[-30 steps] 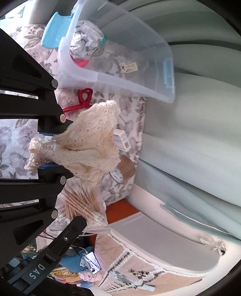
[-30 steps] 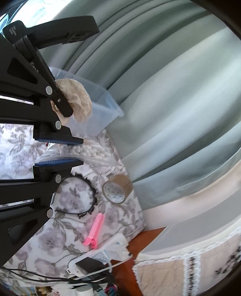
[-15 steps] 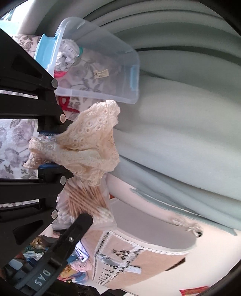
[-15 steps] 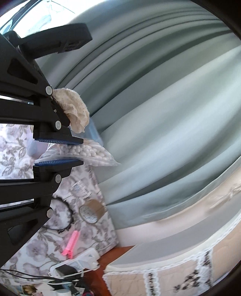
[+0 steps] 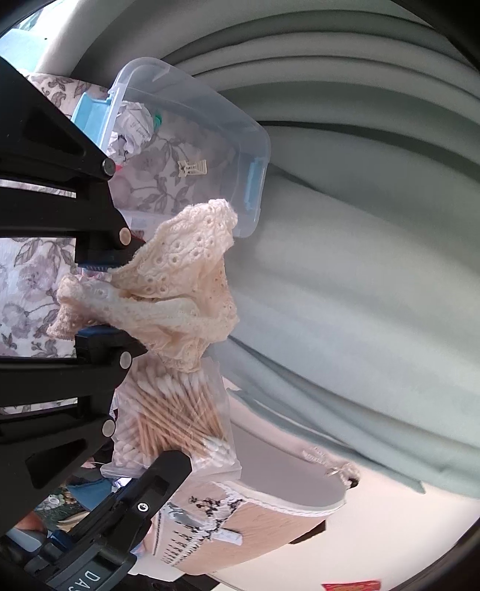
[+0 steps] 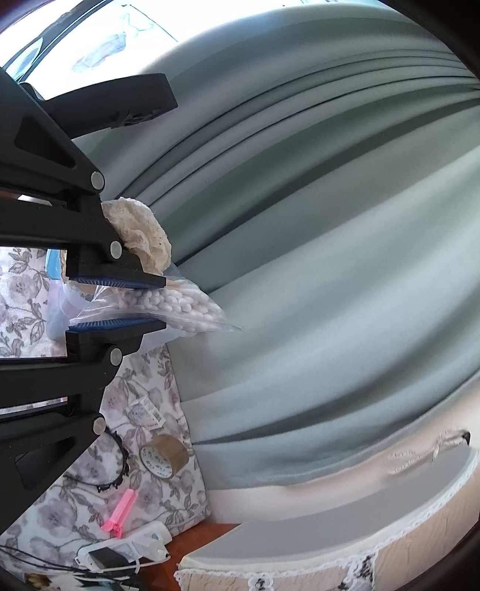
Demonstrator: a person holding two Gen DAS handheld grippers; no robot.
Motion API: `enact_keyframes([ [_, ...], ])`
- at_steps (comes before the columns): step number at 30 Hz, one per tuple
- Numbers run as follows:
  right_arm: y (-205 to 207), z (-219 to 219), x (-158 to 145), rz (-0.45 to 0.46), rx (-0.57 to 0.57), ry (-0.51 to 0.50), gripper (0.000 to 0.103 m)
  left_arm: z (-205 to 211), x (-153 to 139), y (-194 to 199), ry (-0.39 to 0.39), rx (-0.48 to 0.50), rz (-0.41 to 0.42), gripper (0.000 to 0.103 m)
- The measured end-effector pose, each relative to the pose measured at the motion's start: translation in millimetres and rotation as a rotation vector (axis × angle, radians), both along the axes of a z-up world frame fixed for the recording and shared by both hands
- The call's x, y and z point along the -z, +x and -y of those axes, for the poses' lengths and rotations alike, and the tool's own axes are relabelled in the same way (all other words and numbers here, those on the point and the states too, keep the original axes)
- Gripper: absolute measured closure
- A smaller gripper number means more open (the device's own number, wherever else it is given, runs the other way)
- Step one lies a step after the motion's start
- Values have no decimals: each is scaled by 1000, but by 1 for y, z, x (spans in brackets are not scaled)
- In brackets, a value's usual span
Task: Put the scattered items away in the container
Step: 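Lift and carry the lace fabric and cotton-swab bag over the clear box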
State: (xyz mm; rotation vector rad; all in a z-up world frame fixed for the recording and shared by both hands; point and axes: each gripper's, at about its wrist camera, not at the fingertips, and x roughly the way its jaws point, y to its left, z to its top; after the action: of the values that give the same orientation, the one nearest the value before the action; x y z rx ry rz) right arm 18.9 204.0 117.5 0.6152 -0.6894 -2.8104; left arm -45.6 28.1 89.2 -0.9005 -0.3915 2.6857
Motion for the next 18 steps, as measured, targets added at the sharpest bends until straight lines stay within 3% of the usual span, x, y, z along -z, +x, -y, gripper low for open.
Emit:
enact_keyframes([
  [18, -45, 66, 12, 64, -99, 90, 87, 75, 34, -20, 102, -133, 57, 80],
])
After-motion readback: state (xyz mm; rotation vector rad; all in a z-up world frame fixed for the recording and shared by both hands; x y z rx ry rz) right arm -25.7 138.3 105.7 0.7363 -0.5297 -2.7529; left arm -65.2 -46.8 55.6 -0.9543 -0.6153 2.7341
